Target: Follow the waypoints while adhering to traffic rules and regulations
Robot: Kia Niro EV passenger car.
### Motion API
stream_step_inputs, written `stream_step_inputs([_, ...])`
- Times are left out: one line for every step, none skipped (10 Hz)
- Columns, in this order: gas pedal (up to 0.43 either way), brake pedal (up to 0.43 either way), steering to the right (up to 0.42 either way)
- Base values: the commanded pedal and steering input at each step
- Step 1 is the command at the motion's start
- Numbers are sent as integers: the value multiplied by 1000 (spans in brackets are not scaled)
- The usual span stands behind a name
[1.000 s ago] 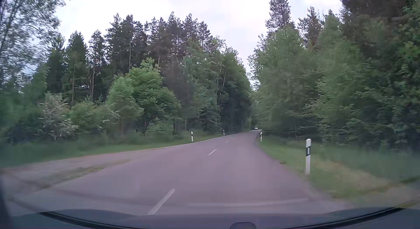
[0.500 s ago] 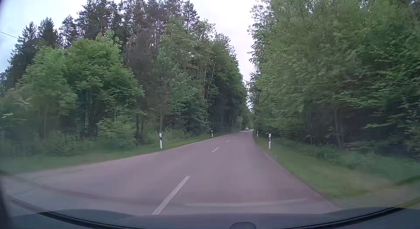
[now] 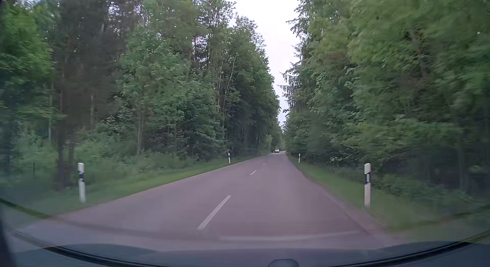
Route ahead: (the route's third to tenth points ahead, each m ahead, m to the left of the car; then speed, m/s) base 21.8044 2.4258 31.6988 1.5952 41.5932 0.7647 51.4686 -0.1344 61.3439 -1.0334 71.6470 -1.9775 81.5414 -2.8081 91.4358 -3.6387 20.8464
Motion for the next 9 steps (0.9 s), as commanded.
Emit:
stream_step_inputs([228, 0, 22])
stream_step_inputs([228, 0, 23])
stream_step_inputs([228, 0, 23])
stream_step_inputs([228, 0, 23])
stream_step_inputs([228, 0, 23])
stream_step_inputs([228, 0, 20])
stream_step_inputs([228, 0, 15])
stream_step_inputs([228, 0, 12])
stream_step_inputs([228, 0, 10])
